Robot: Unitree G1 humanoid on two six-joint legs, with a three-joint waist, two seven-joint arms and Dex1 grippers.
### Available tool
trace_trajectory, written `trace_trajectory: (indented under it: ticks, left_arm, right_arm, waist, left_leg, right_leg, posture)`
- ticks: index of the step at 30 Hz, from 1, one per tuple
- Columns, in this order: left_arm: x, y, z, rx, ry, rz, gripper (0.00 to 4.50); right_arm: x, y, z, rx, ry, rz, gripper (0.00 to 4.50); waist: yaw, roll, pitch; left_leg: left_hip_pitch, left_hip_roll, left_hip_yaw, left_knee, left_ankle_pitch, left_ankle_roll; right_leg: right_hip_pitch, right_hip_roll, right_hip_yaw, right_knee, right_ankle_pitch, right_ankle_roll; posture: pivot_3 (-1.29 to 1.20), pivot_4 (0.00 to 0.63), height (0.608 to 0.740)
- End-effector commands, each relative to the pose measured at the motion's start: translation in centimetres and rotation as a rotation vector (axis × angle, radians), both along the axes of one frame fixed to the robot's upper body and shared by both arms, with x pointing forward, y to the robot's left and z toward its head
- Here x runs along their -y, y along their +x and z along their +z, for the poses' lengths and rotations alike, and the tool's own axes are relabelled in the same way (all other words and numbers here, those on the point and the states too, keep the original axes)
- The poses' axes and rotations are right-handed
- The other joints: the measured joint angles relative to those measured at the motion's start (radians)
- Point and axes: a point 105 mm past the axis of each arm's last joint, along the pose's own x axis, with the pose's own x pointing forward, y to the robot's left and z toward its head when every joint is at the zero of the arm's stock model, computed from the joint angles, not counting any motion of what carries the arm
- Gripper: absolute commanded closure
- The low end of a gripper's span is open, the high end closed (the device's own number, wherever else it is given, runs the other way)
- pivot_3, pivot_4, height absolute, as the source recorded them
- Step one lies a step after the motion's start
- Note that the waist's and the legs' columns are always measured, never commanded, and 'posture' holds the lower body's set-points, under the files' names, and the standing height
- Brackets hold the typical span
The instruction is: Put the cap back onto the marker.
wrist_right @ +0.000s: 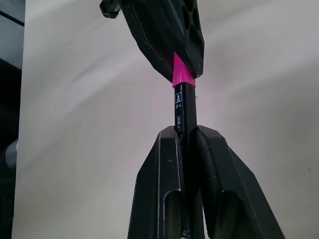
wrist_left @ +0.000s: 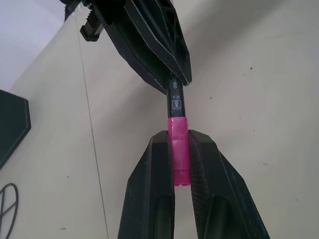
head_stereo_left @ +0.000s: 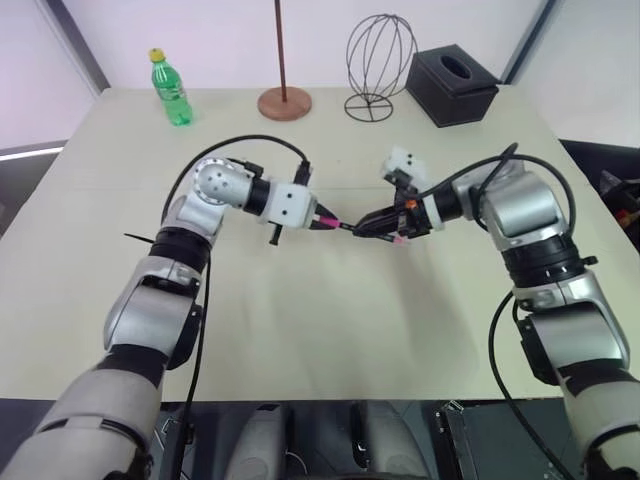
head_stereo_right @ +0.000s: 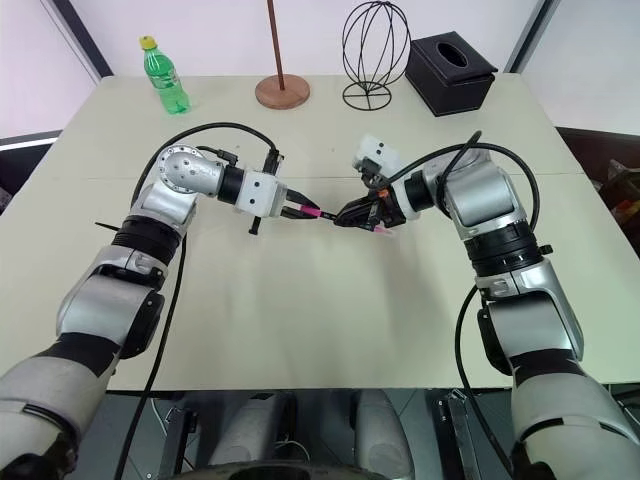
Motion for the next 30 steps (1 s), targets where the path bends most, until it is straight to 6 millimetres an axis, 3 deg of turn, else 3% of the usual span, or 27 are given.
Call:
trace_trajectory:
  ticks: [1,13,22,27,30]
  left_arm:
    - [1.97,-0.38,0.23,0.054,0.024,-0.056,4.42]
    - [2.17,-0.04,0.89,0.194,0.016,-0.074,4.42]
    - [2.19,-0.03,0.66,0.169,-0.008,-0.071,4.42]
    - [1.84,0.24,0.69,0.156,0.010,-0.051,2.35]
    - [1.63,0.24,0.59,0.146,0.023,-0.050,2.35]
  right_arm:
    - [-3.86,-1.92,3.70,0.103,0.125,0.226,4.50]
    - [-3.89,-2.17,4.24,0.042,0.176,0.219,4.50]
    - [-3.95,-2.10,4.47,0.038,0.187,0.213,4.50]
    - [-3.95,-2.06,4.43,0.042,0.187,0.215,4.50]
    - [-3.88,-2.03,4.32,0.042,0.185,0.213,4.50]
  waist:
    - [0.000,0.000,0.000]
    - [0.000,0.000,0.000]
    - [0.000,0.000,0.000]
    - [-0.002,0.000,0.000]
    - [0.001,0.000,0.000]
  left_leg:
    - [0.000,0.000,0.000,0.000,0.000,0.000]
    - [0.000,0.000,0.000,0.000,0.000,0.000]
    - [0.000,0.000,0.000,0.000,0.000,0.000]
    - [0.000,0.000,0.000,0.000,0.000,0.000]
    - [0.000,0.000,0.000,0.000,0.000,0.000]
  right_leg:
    - [0.000,0.000,0.000,0.000,0.000,0.000]
    - [0.000,0.000,0.000,0.000,0.000,0.000]
    - [0.000,0.000,0.000,0.000,0.000,0.000]
    - [0.000,0.001,0.000,0.001,0.000,0.000]
    - [-0.001,0.000,0.000,0.001,0.000,0.000]
  posture:
    - [0.00,0.150,0.740]
    - [0.00,0.150,0.740]
    - [0.00,0.150,0.740]
    - [0.00,0.150,0.740]
    - [0.00,0.150,0.740]
